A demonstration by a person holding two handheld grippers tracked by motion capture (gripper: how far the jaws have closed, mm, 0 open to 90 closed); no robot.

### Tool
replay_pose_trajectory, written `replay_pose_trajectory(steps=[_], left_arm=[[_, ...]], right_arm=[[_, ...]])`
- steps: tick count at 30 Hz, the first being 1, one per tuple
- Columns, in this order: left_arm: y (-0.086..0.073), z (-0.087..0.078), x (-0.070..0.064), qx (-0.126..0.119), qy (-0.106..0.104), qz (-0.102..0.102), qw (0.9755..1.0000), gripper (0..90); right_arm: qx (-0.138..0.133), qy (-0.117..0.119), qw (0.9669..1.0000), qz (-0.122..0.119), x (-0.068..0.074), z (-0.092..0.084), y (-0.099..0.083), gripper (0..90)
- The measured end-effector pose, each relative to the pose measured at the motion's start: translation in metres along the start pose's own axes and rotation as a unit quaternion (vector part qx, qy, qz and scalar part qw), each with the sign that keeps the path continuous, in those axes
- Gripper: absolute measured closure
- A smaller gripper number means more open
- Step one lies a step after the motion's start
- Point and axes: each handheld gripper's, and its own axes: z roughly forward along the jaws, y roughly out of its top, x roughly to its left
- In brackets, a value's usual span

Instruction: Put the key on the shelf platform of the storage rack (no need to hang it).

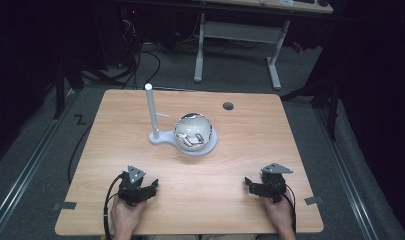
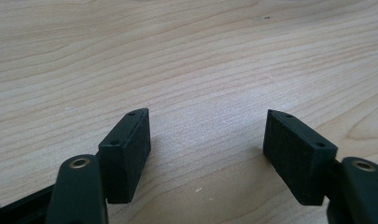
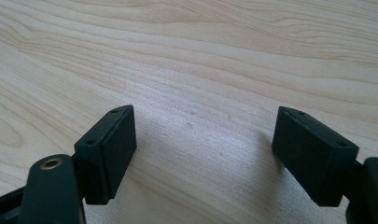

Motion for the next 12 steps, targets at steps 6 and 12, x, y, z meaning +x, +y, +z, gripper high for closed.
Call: replay_pose_trajectory(steps=[6,12], left_arm=[[0.0004,0.0002,0.0003,0.0,-0.001,0.001,1.0,31.1],[0.0005,0.0002,0.0006,0.001,-0.003,0.004,1.0,30.9]], right_arm=[[-0.001,0.0,1.0,-0.001,-0.0001,0.0001,0.0,22.1],[-0.001,0.0,1.0,-0.001,-0.0001,0.0001,0.0,22.1]])
